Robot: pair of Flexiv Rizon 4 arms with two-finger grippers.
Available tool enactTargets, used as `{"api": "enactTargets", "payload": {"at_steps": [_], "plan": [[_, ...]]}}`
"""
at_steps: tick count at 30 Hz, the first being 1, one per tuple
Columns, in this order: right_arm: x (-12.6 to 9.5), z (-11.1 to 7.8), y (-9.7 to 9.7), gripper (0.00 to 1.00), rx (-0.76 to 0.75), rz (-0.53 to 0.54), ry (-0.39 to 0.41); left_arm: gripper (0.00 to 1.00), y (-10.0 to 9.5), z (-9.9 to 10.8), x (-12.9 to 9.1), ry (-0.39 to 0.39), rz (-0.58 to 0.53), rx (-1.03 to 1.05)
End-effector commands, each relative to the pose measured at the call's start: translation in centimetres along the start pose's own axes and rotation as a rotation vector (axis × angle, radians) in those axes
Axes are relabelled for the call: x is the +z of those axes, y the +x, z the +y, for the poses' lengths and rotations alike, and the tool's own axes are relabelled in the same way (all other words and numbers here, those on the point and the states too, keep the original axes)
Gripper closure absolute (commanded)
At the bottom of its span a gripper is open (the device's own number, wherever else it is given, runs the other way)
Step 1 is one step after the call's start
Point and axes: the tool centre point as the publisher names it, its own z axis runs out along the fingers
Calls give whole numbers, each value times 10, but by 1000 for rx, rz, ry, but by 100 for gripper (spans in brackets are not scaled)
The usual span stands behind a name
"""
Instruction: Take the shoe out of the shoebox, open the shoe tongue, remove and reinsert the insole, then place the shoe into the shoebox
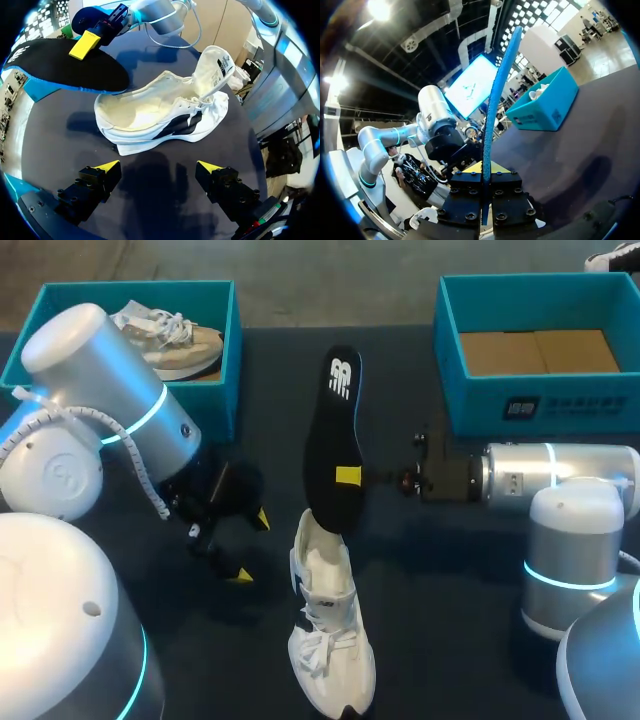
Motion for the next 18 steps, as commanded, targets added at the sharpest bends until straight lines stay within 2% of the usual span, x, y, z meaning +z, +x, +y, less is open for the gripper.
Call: {"api": "enactTargets", "payload": {"at_steps": [1,18], "plan": [[1,-2,0,100,2,-4,-2,0,2,-1,7,-4,-6,-2],[2,-8,-2,100,2,0,-6,0,7,-3,6,-39,-39,-44]]}}
